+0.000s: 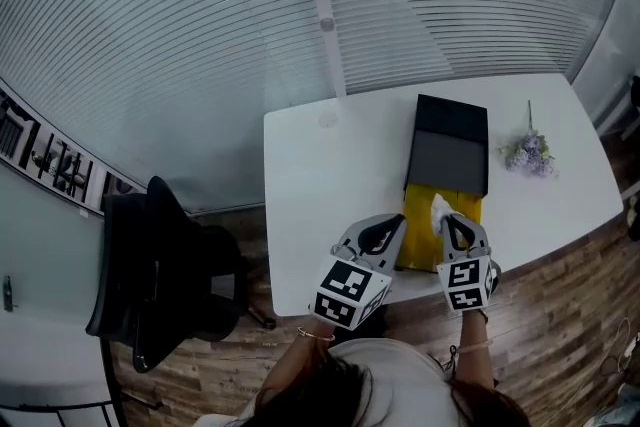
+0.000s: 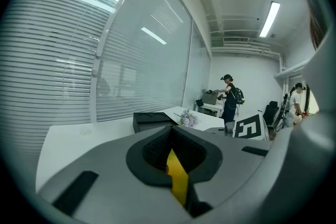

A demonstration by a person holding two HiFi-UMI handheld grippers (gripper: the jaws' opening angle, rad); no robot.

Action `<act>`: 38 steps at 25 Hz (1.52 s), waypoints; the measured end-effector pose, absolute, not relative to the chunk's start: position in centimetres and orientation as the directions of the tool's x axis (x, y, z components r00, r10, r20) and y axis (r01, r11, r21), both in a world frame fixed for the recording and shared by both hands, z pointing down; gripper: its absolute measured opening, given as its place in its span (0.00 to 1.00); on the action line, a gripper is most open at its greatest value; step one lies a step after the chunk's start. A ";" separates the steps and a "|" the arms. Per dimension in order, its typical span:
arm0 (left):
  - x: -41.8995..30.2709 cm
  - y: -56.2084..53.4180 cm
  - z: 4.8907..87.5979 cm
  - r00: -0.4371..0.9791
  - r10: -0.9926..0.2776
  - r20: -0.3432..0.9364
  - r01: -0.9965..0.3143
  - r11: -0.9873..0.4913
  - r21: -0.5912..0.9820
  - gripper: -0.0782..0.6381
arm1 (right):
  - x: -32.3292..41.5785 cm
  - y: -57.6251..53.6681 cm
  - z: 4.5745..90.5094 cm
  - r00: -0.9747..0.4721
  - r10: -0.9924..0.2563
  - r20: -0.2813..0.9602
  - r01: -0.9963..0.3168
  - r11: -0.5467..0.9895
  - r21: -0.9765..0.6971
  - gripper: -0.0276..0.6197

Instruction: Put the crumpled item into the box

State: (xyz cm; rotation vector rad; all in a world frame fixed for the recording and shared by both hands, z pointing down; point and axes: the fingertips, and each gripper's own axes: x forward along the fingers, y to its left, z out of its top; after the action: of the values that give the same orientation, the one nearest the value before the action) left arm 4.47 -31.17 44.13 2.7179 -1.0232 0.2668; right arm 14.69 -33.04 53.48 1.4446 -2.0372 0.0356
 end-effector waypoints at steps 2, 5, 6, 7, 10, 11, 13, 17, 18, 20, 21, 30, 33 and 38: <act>4.5 -31.2 44.3 0.740 -0.624 0.251 -0.666 -0.732 0.144 0.13 | 14.7 -33.2 54.0 -0.192 -0.834 0.518 -0.854 0.402 0.331 0.09; 4.6 -31.2 44.4 0.740 -0.622 0.255 -0.665 -0.733 0.142 0.13 | 14.7 -33.4 54.8 -0.185 -0.818 0.544 -0.842 0.417 0.342 0.09; 4.6 -31.1 44.4 0.740 -0.622 0.256 -0.665 -0.733 0.141 0.13 | 14.6 -33.4 55.1 -0.183 -0.813 0.552 -0.838 0.423 0.345 0.09; 4.5 -31.1 44.5 0.739 -0.623 0.257 -0.666 -0.733 0.139 0.13 | 14.6 -33.5 55.3 -0.181 -0.808 0.561 -0.834 0.429 0.348 0.09; 4.5 -31.2 44.5 0.737 -0.624 0.259 -0.668 -0.731 0.138 0.13 | 14.4 -33.6 56.2 -0.173 -0.787 0.592 -0.811 0.454 0.368 0.09; 4.4 -31.2 44.5 0.736 -0.625 0.260 -0.669 -0.730 0.139 0.13 | 14.4 -33.6 56.5 -0.169 -0.780 0.603 -0.803 0.464 0.375 0.09; 4.3 -31.2 44.6 0.734 -0.626 0.263 -0.671 -0.728 0.139 0.13 | 14.3 -33.6 57.1 -0.165 -0.765 0.623 -0.792 0.479 0.379 0.09; 4.2 -31.1 44.8 0.731 -0.628 0.266 -0.674 -0.725 0.141 0.13 | 14.1 -33.3 58.3 -0.149 -0.731 0.666 -0.763 0.514 0.393 0.09; 4.2 -31.1 44.8 0.731 -0.628 0.267 -0.674 -0.725 0.141 0.13 | 14.1 -33.3 58.7 -0.142 -0.723 0.676 -0.753 0.523 0.400 0.09; 4.2 -31.0 44.8 0.731 -0.627 0.268 -0.674 -0.725 0.141 0.13 | 14.1 -33.2 59.2 -0.129 -0.708 0.694 -0.737 0.537 0.410 0.09; 4.2 -31.0 44.8 0.731 -0.627 0.268 -0.674 -0.725 0.141 0.13 | 14.1 -33.2 59.4 -0.125 -0.702 0.701 -0.733 0.542 0.412 0.09; 4.0 -30.8 44.9 0.731 -0.626 0.271 -0.674 -0.725 0.145 0.13 | 13.9 -33.1 60.8 -0.121 -0.629 0.768 -0.720 0.588 0.369 0.09; 3.8 -30.9 44.9 0.730 -0.629 0.270 -0.676 -0.722 0.147 0.13 | 13.9 -33.2 60.9 -0.119 -0.616 0.778 -0.719 0.594 0.360 0.09; 3.6 -30.9 44.9 0.727 -0.632 0.269 -0.680 -0.718 0.150 0.13 | 13.9 -33.1 61.3 -0.120 -0.598 0.793 -0.722 0.601 0.344 0.12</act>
State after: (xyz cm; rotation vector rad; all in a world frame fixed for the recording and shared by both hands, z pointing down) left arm 3.59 -30.86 44.93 2.6932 -1.0397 0.2910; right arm 13.94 -33.14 61.27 1.0727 -1.8076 0.1524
